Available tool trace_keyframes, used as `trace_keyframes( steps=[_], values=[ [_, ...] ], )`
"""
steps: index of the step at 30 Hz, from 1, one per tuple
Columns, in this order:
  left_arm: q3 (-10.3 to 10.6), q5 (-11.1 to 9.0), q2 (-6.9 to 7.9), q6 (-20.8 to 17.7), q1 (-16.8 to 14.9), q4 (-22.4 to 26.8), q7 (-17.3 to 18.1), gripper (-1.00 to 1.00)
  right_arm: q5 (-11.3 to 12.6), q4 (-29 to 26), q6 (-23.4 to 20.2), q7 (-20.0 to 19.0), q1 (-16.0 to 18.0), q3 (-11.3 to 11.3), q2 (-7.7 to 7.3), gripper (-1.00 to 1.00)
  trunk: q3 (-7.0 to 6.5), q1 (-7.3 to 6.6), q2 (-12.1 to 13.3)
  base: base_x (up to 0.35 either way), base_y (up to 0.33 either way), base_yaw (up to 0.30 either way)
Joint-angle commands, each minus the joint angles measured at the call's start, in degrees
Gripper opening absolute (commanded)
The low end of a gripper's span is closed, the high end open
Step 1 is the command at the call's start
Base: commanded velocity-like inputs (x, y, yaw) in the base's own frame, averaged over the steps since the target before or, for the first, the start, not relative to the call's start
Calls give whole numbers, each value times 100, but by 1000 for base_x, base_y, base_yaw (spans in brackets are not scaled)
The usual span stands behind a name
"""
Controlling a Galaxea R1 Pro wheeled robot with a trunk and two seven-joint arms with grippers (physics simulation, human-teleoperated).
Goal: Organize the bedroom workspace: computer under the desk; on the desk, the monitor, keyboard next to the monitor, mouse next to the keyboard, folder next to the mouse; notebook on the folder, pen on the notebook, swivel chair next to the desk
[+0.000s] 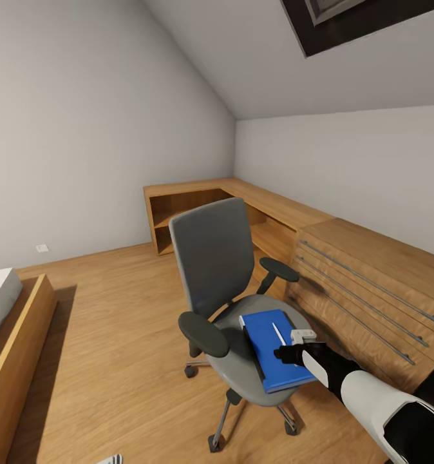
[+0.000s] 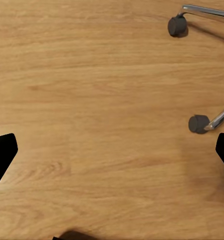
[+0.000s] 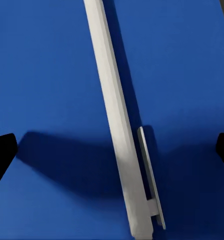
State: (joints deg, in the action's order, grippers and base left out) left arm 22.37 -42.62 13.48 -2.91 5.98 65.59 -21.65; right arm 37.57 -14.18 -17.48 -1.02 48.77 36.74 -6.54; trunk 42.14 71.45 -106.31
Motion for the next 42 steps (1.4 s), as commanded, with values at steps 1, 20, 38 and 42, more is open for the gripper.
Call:
trace_keyframes(
  steps=[1,20,38,42],
  values=[
    [9,-27,6,-17,-1,15,-37,100,13,-6,-26,-12,-2,26,-5,100,5,0,-2,0,0,0],
    [21,-27,6,-21,-2,-19,-32,100,13,-21,-17,-21,0,26,-5,-100,5,0,-2,0,0,0],
    [47,-27,-62,-18,0,-133,-32,100,13,-24,-10,-21,-1,26,-7,-100,5,0,-2,0,0,0],
    [46,-27,-68,-17,-2,-140,-32,100,13,-24,-10,-21,-2,26,-11,-100,5,0,-2,0,0,0]
  ],
)
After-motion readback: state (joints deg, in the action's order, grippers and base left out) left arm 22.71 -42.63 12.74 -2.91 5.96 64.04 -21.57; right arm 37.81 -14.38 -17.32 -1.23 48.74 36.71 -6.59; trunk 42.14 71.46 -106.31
